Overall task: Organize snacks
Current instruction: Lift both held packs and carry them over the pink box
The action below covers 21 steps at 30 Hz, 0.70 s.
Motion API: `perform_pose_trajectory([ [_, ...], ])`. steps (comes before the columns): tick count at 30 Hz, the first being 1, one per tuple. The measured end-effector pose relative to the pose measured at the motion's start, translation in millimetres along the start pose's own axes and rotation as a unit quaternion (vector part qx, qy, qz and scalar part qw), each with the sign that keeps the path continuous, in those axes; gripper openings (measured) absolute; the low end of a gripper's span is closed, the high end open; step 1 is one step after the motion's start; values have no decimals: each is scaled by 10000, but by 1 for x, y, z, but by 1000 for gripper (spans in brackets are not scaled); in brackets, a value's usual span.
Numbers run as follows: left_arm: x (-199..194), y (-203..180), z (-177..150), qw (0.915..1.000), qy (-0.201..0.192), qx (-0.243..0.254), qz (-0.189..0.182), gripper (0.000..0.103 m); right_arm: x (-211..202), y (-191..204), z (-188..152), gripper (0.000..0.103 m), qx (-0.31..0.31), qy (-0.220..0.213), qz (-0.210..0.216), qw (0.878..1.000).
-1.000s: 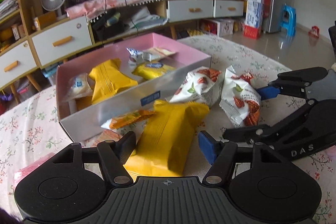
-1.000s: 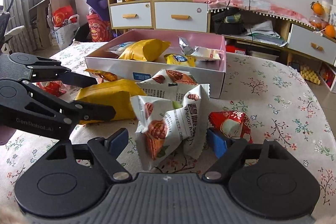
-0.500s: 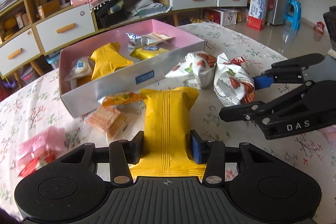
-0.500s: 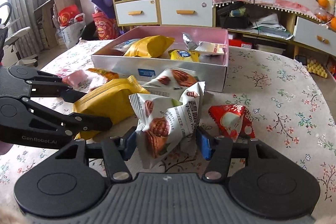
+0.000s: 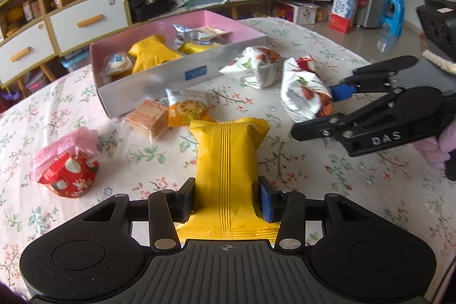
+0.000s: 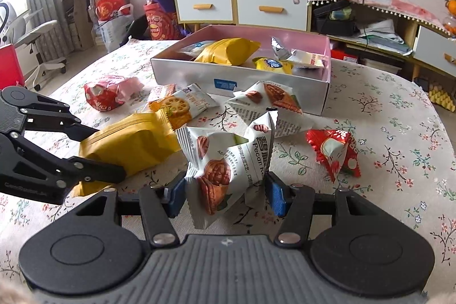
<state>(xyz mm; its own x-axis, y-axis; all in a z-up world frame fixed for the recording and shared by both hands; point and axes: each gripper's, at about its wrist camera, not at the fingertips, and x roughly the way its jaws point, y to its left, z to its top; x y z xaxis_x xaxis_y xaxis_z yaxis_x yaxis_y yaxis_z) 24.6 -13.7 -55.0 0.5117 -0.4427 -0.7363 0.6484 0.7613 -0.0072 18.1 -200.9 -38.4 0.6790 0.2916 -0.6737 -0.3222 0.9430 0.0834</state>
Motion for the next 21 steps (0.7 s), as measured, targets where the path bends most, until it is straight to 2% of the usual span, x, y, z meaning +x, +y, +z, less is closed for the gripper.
perform_pose_trajectory([
  [2,-2,-1,0,9999,-78,-27,-73,44,0,2,1,54,-9,19,-20,10000],
  [6,1,-3,6,9998,-132,-28,-174,55,2,4,3,54,-11,44,-14,10000],
  [9,9,-5,9,9999,-10,-47,-91,55,3,6,3,54,-43,50,-17,10000],
  [13,13,-10,11,9999,128,-66,92,50,2,5,2,54,-28,52,-5,10000],
  [14,12,-10,11,9998,124,-94,120,44,2,5,2,54,-29,52,-9,10000],
  [17,10,-6,12,9995,91,-272,151,39,1,5,2,51,-30,27,-18,10000],
  [21,5,-2,15,9986,48,-444,269,38,-3,6,5,46,2,8,13,10000],
])
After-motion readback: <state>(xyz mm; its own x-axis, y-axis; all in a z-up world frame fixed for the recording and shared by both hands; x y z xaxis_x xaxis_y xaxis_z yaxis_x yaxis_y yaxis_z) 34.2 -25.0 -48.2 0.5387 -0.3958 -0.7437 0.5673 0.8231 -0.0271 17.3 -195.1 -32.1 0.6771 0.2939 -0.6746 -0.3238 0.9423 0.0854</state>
